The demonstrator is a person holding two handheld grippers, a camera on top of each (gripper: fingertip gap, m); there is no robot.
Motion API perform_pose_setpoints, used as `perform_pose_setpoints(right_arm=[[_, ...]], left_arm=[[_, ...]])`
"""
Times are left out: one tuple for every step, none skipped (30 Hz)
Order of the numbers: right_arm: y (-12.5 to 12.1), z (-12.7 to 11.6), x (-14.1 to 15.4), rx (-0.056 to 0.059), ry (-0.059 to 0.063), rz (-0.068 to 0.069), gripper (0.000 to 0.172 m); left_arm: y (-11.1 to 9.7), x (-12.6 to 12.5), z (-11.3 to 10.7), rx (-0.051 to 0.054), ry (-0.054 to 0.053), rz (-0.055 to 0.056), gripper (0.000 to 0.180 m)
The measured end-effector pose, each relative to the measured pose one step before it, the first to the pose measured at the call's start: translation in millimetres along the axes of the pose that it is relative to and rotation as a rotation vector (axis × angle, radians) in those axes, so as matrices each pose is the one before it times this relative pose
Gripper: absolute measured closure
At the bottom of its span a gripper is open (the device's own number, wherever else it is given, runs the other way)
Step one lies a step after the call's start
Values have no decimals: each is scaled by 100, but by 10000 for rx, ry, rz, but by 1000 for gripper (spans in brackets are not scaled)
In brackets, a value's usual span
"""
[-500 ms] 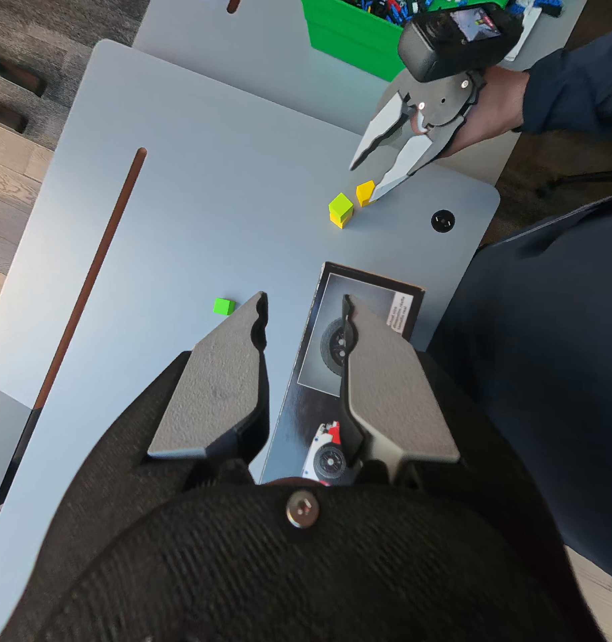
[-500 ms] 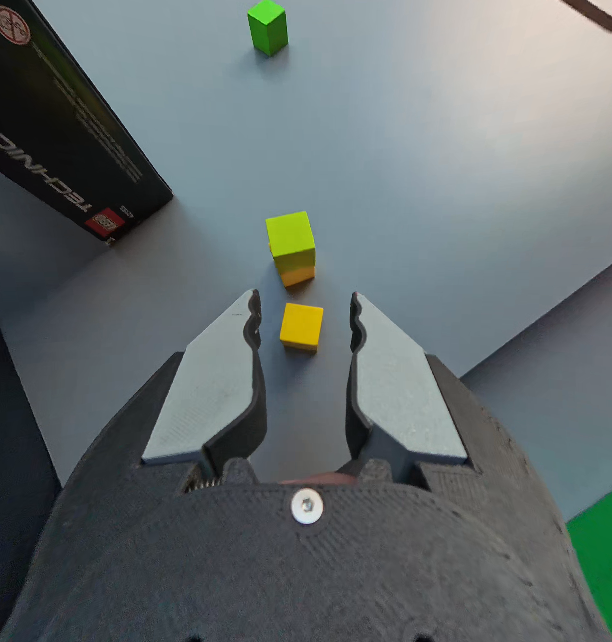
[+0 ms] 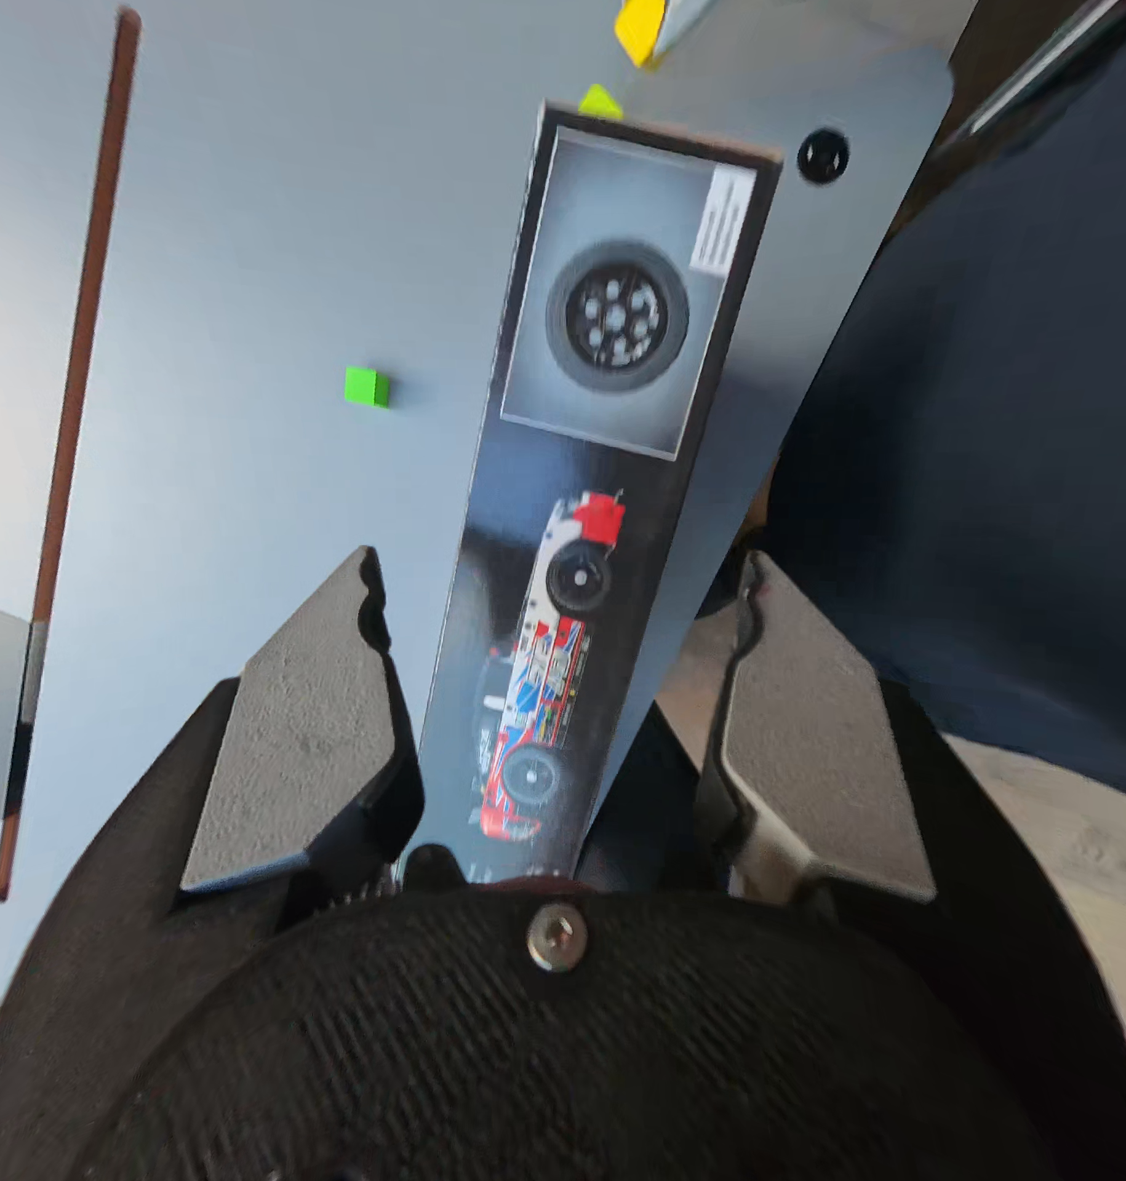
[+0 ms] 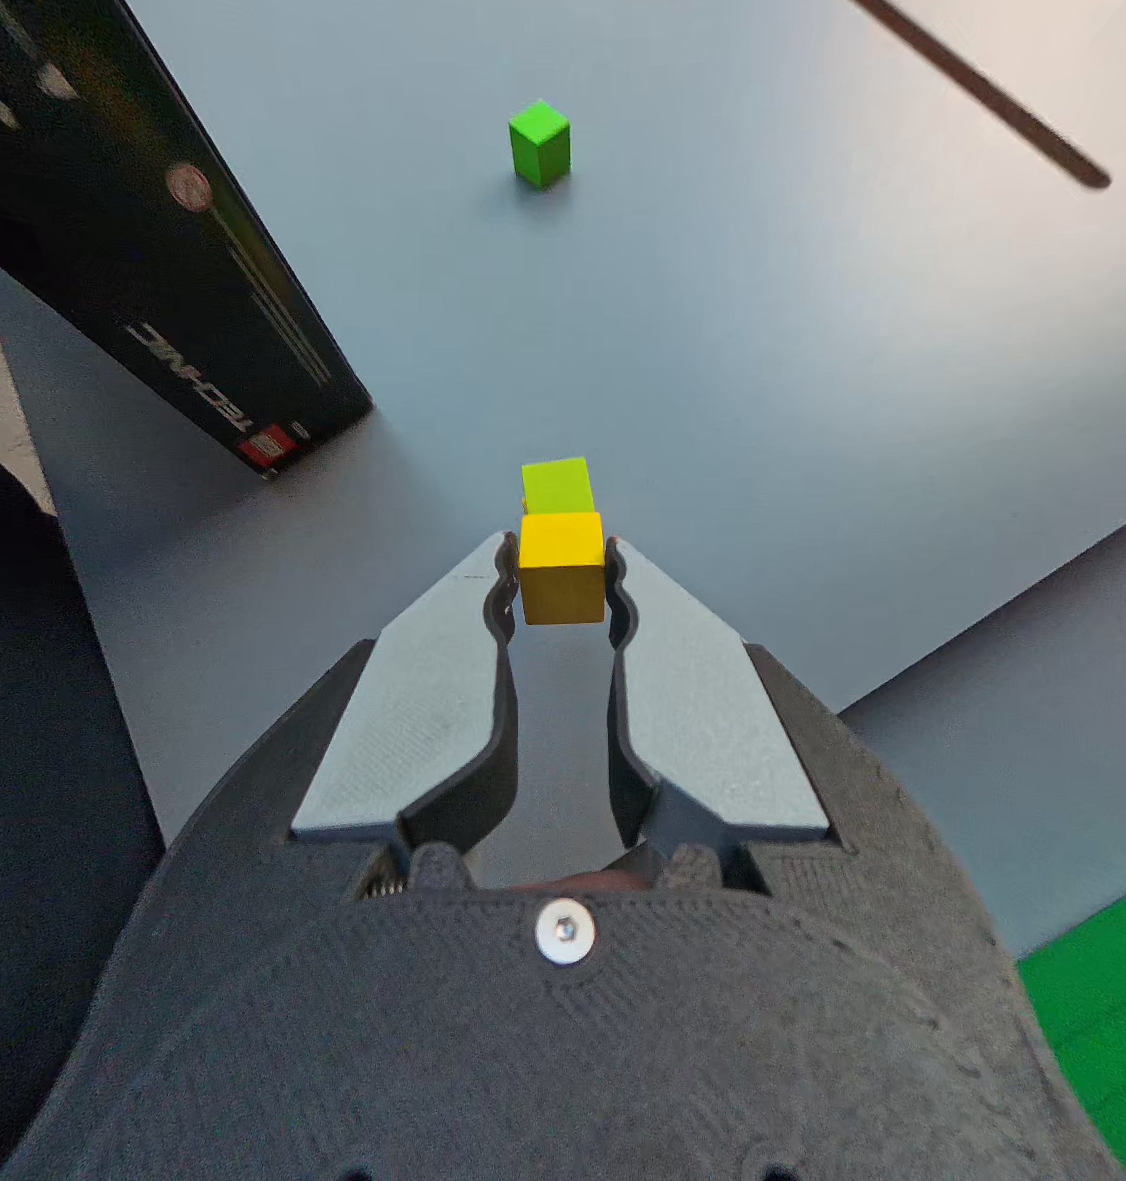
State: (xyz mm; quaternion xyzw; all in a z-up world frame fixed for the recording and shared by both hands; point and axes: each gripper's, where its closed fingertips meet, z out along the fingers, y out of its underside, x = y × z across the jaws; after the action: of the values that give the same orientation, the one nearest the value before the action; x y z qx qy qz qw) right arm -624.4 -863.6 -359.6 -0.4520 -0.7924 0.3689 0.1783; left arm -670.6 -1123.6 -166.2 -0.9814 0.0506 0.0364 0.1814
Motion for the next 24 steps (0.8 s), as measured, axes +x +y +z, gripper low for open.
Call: perform_pose_setpoints(right_arm=[[-1142,-486,-103,215,-124,-191,147],[-1009,-249,-122,134,-130,-213,147],[-854,-25,-140,76,-129,-203,148],[-672,197,-66,46,-69,-167,147],[-425,393,-18,8,-50,-122,148],[-136,535,8,-60,-47,-70,147],[91,604,7,-112,-37,-56,147],[201,597,12,-107,-22,-55,147],[248,554,-13,-79,-24,-35,147],[366,515,-24,-74,-30,2,147],[505,483,-22,-100,-40,33,147],[583,413,-53,-106,-51,35,147],[566,310,-4,-68,-19,33,147],[529,230,19,-66,-4,56,147],[493,166,17,-85,-7,74,146],[376,126,17,-60,1,67,146],[103,40,16,52,22,39,146],[3,-8,-3,42,1,20,146],[-12,-9,-8,-10,-7,15,146],[-82,-32,-4,2,-4,8,145],[-158,-92,17,33,20,16,141],[-243,-184,52,58,39,37,136],[-299,-296,48,90,42,52,133],[-310,-375,28,107,29,57,131]], left_arm=[[1035,-109,169,-247,-49,93,72],[928,-64,283,-167,19,39,72],[905,-72,381,-183,59,-38,73],[950,-13,471,-285,107,-64,74],[1007,-56,542,-400,57,-34,76],[984,-89,570,-465,-16,23,78],[825,-98,590,-422,-75,68,77],[691,-142,578,-384,-137,94,80],[569,-333,554,-329,-272,53,82],[389,-143,548,-203,-165,38,79],[253,15,464,-105,-43,17,76],[-24,13,131,63,4,3,75],[-23,-145,-60,77,-72,41,76],[170,-39,-15,-57,14,-11,76],[176,-47,-15,-17,42,17,77],[236,-100,-7,-17,27,62,77],[294,-172,9,-26,38,41,77],[314,-209,16,-22,71,8,77],[325,-265,11,-15,95,7,77],[370,-327,5,-26,98,19,77],[430,-350,9,-40,130,13,78],[475,-348,-28,-50,182,0,78],[538,-421,9,-46,161,-5,78],[528,-489,17,1,151,-6,77]])
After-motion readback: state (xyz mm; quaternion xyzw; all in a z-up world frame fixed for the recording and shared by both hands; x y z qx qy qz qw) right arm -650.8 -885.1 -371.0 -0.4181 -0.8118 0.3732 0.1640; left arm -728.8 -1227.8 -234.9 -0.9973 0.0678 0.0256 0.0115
